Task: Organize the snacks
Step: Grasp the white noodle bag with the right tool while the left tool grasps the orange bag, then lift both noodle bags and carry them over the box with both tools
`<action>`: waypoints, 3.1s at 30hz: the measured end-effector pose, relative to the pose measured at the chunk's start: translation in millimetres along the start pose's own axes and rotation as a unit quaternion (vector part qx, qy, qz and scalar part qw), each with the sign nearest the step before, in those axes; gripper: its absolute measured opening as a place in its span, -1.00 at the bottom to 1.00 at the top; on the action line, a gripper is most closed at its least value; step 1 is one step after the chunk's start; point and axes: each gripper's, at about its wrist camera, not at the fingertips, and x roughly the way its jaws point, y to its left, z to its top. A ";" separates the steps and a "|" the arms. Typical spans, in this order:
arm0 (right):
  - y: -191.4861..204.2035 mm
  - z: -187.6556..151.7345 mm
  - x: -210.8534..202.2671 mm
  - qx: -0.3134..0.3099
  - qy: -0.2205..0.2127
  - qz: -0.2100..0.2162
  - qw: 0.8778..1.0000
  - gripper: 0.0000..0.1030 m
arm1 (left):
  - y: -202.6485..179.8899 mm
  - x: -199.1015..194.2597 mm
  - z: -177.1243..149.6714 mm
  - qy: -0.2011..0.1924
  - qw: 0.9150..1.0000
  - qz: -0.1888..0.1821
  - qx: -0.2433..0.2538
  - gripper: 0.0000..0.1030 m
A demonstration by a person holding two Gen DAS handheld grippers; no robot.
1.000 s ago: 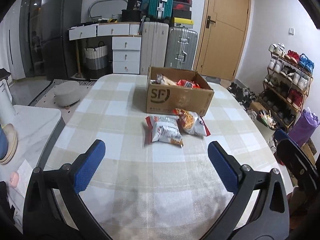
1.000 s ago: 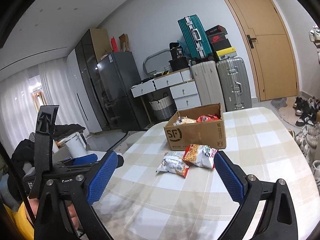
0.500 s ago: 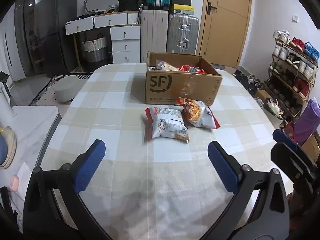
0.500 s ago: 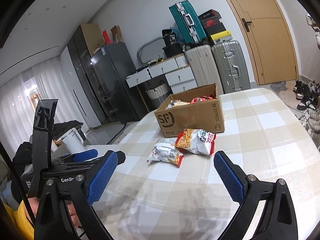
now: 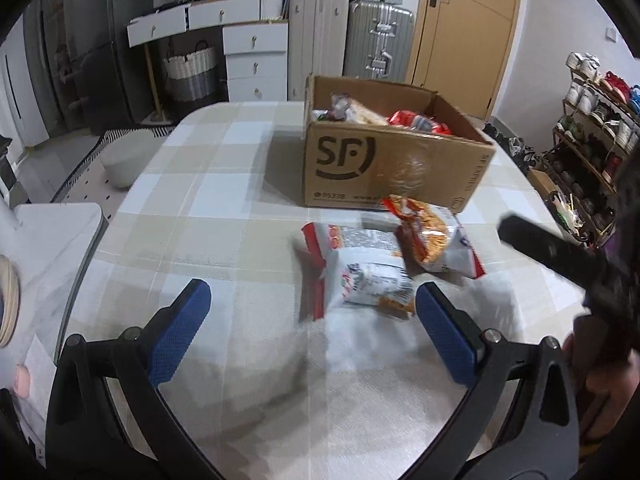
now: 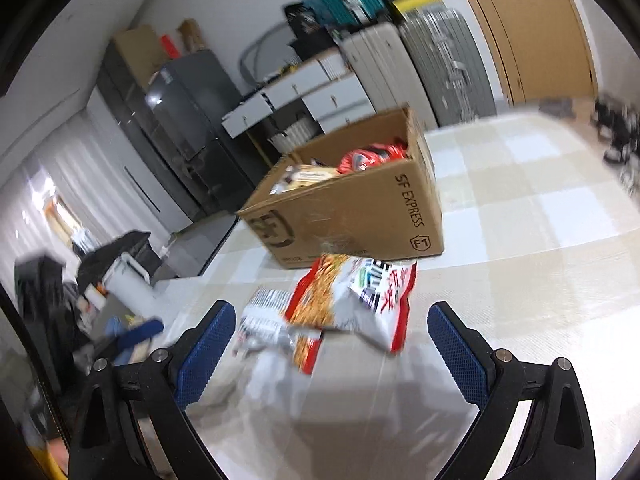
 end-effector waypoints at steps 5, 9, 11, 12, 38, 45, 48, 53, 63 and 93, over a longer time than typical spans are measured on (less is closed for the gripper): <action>-16.5 18.6 50.6 0.026 0.047 -0.010 0.999 0.92 | 9.4 22.2 3.2 0.020 1.000 -0.003 -0.013 0.98; -20.4 17.3 76.1 0.029 0.074 -0.016 0.997 0.91 | 14.4 35.1 5.7 0.027 1.000 -0.004 -0.015 0.98; -20.5 15.7 89.5 0.023 0.094 -0.020 0.995 0.90 | 15.4 40.4 6.1 0.031 0.999 -0.003 -0.015 0.98; -17.8 15.5 89.8 0.011 0.084 -0.027 0.996 0.88 | 15.8 42.8 5.5 0.033 0.999 -0.004 -0.015 0.98; -26.7 7.6 75.9 0.016 0.056 0.022 0.998 0.05 | 8.9 34.6 -1.0 0.049 0.998 0.048 0.002 0.98; -24.5 4.8 79.0 0.005 0.066 0.020 0.998 0.08 | 6.2 22.3 -5.4 0.050 0.998 0.048 0.001 0.98; -20.4 3.7 81.0 -0.005 0.067 0.018 0.998 0.12 | 7.0 15.9 -9.0 0.048 0.998 0.046 0.001 0.98; -3.4 -0.6 90.8 -0.050 0.083 -0.010 0.995 0.44 | 10.7 4.8 -15.6 0.048 0.998 0.041 -0.003 0.98; 26.7 -9.3 98.4 -0.138 0.101 -0.065 0.983 0.18 | 27.4 -11.2 -27.9 0.043 0.999 0.023 -0.024 0.98; -55.3 -15.3 -2.0 0.041 -0.006 0.064 0.997 0.06 | -20.8 107.9 2.9 0.117 0.993 0.010 -0.006 0.43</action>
